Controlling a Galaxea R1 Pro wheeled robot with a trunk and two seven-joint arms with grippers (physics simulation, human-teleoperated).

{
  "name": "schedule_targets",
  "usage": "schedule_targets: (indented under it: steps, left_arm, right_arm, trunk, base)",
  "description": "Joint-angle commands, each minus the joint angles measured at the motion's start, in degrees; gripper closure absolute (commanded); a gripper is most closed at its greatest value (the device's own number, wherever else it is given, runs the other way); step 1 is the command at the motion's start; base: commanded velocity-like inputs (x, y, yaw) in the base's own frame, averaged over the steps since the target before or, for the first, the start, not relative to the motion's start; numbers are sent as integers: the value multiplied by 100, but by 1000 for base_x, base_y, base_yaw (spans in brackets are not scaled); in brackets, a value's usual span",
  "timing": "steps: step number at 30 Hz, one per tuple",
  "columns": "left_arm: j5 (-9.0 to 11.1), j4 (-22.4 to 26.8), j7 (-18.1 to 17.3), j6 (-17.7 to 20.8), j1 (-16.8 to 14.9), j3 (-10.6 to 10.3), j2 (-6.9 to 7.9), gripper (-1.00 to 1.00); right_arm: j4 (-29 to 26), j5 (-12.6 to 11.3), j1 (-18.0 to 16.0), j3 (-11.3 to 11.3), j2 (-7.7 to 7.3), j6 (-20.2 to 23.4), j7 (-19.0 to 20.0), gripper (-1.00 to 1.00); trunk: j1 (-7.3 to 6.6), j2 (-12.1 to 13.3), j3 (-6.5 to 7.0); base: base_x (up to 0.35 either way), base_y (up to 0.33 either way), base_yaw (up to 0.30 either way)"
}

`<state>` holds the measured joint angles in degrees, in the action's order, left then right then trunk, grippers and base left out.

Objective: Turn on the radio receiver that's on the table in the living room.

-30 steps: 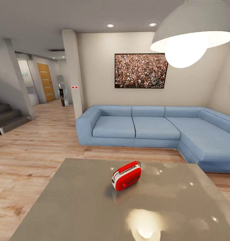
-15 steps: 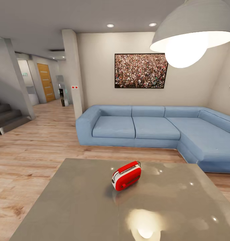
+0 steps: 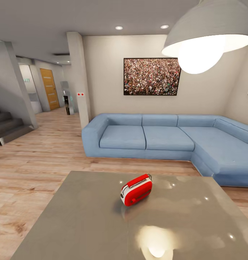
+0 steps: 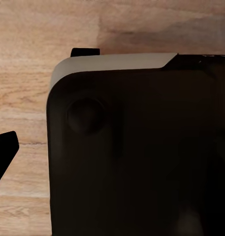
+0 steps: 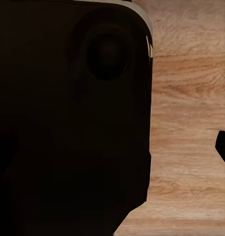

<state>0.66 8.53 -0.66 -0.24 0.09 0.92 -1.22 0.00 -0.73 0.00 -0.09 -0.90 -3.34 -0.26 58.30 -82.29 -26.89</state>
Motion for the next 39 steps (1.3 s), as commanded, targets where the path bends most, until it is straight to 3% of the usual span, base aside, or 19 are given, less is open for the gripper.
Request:
schedule_targets:
  steps: [1,39]
  left_arm:
    - [-8,0,2,-1,0,-1,0,-100]
    - [28,-24,-54,35,0,4,-6,-100]
  right_arm:
    - [0,-4,0,-6,-1,0,0,-100]
    - [0,-39,0,-24,-13,0,0,-100]
  trunk:
    - [-23,41,19]
    - [-857,1566,701]
  base:
    - [0,0,0]
    - [0,0,0]
